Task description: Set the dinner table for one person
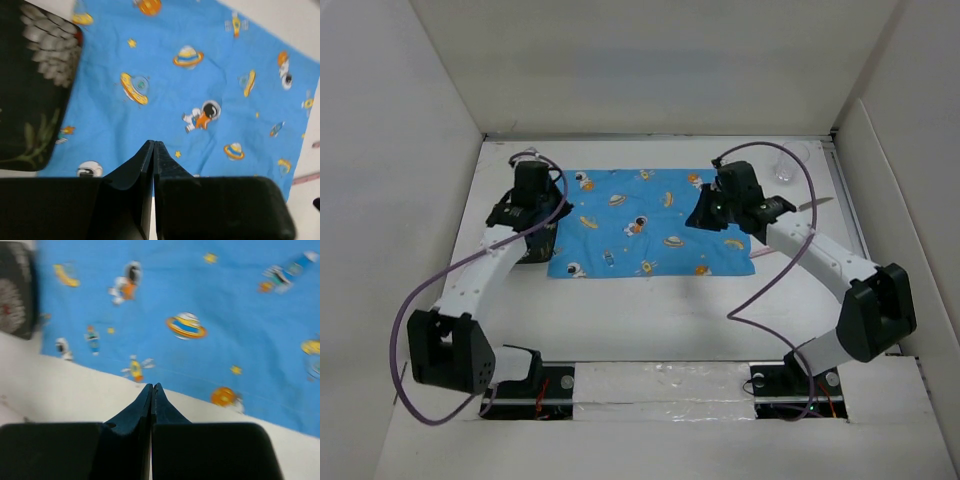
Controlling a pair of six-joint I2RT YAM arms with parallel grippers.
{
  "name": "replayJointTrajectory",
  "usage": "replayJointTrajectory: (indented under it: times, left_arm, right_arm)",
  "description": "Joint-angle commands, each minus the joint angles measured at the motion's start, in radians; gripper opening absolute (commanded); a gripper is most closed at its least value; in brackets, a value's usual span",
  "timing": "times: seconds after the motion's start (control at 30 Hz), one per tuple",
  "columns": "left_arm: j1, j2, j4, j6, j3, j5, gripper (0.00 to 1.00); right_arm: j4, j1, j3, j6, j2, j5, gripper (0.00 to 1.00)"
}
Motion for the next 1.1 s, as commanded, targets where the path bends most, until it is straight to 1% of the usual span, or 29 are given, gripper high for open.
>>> replayJointTrajectory:
  times: [0.0, 0.1, 0.13, 0.17, 0.2, 0.23, 0.27, 0.3, 0.33, 0.37, 0.4, 0.43, 0.47, 0.5, 0.53, 0.57, 0.6, 0.67, 0.7, 0.73, 0.77, 0.8, 0.83, 0.87, 0.9, 0.93, 0.97, 1.07]
  left_arm:
    - [0.067, -0.106, 0.011, -0.089, -0.057, 0.015, 0.0]
    - [0.034, -0.236, -0.015, -0.152, -0.06, -0.026, 0.0]
    - [0.02, -0.276, -0.016, -0.168, -0.059, -0.041, 0.0]
    - [0.02, -0.352, -0.021, -0.2, -0.056, -0.04, 0.0]
    - [0.02, -0.385, -0.032, -0.212, -0.038, -0.025, 0.0]
    - [0.02, -0.434, -0.082, -0.214, -0.018, -0.015, 0.0]
    - [0.02, -0.454, -0.119, -0.208, 0.01, -0.003, 0.0]
    - [0.02, -0.471, -0.157, -0.202, 0.062, 0.003, 0.04]
    - [0.02, -0.488, -0.188, -0.192, 0.081, 0.011, 0.07]
    - [0.02, -0.533, -0.24, -0.185, 0.096, 0.015, 0.1]
    - [0.02, -0.551, -0.26, -0.18, 0.107, 0.032, 0.15]
    - [0.02, -0.601, -0.285, -0.177, 0.105, 0.038, 0.19]
    - [0.02, -0.623, -0.292, -0.172, 0.101, 0.102, 0.21]
    - [0.02, -0.644, -0.302, -0.165, 0.089, 0.126, 0.25]
    - [0.02, -0.681, -0.34, -0.166, 0.087, 0.145, 0.27]
    - [0.02, -0.698, -0.357, -0.163, 0.088, 0.194, 0.29]
    - [0.02, -0.706, -0.374, -0.156, 0.104, 0.224, 0.33]
    - [0.02, -0.718, -0.438, -0.123, 0.146, 0.302, 0.37]
    - [0.02, -0.71, -0.464, -0.105, 0.217, 0.322, 0.42]
    - [0.02, -0.683, -0.525, -0.064, 0.258, 0.339, 0.44]
    - [0.02, -0.666, -0.556, -0.039, 0.309, 0.36, 0.45]
    - [0.02, -0.648, -0.593, -0.018, 0.403, 0.36, 0.47]
    - [0.02, -0.615, -0.624, 0.001, 0.447, 0.363, 0.49]
    - [0.02, -0.598, -0.674, 0.039, 0.493, 0.36, 0.5]
    - [0.02, -0.572, -0.716, 0.058, 0.568, 0.357, 0.52]
    - [0.02, -0.566, -0.731, 0.073, 0.593, 0.354, 0.52]
    - [0.02, -0.566, -0.736, 0.088, 0.602, 0.345, 0.52]
    - [0.02, -0.61, -0.718, 0.09, 0.555, 0.351, 0.53]
  right_arm:
    - [0.149, 0.061, 0.06, 0.009, 0.033, -0.117, 0.0]
    - [0.258, 0.116, 0.121, 0.046, 0.145, -0.167, 0.0]
    - [0.309, 0.145, 0.165, 0.06, 0.175, -0.18, 0.0]
    - [0.334, 0.159, 0.19, 0.081, 0.244, -0.218, 0.0]
    - [0.358, 0.173, 0.215, 0.094, 0.277, -0.235, 0.0]
    - [0.415, 0.202, 0.235, 0.11, 0.307, -0.242, 0.0]
    - [0.424, 0.215, 0.276, 0.142, 0.336, -0.258, 0.0]
    - [0.481, 0.228, 0.296, 0.158, 0.391, -0.261, 0.0]
    - [0.536, 0.241, 0.311, 0.182, 0.416, -0.262, 0.0]
    - [0.555, 0.265, 0.328, 0.219, 0.445, -0.267, 0.0]
    - [0.568, 0.277, 0.368, 0.236, 0.499, -0.252, 0.0]
    - [0.575, 0.29, 0.399, 0.25, 0.531, -0.241, 0.0]
    - [0.572, 0.316, 0.431, 0.262, 0.563, -0.227, 0.0]
    - [0.555, 0.33, 0.507, 0.267, 0.602, -0.214, 0.0]
    - [0.529, 0.343, 0.546, 0.276, 0.661, -0.194, 0.0]
    - [0.524, 0.357, 0.578, 0.29, 0.688, -0.16, 0.0]
    - [0.519, 0.385, 0.647, 0.293, 0.714, -0.138, 0.0]
    - [0.469, 0.405, 0.73, 0.296, 0.8, -0.086, 0.0]
    - [0.446, 0.416, 0.815, 0.305, 0.829, -0.068, 0.0]
    - [0.397, 0.416, 0.857, 0.319, 0.858, -0.052, 0.0]
    - [0.38, 0.425, 0.893, 0.334, 0.914, -0.022, 0.06]
    - [0.359, 0.425, 0.937, 0.336, 0.944, -0.003, 0.12]
    - [0.313, 0.434, 1.024, 0.339, 0.971, 0.012, 0.19]
    - [0.287, 0.445, 1.072, 0.338, 1.031, 0.032, 0.32]
    - [0.233, 0.445, 1.119, 0.334, 1.06, 0.044, 0.36]
    - [0.211, 0.445, 1.164, 0.336, 1.085, 0.053, 0.38]
    - [0.2, 0.445, 1.218, 0.35, 1.105, 0.066, 0.4]
    - [0.208, 0.454, 1.218, 0.368, 1.125, 0.089, 0.42]
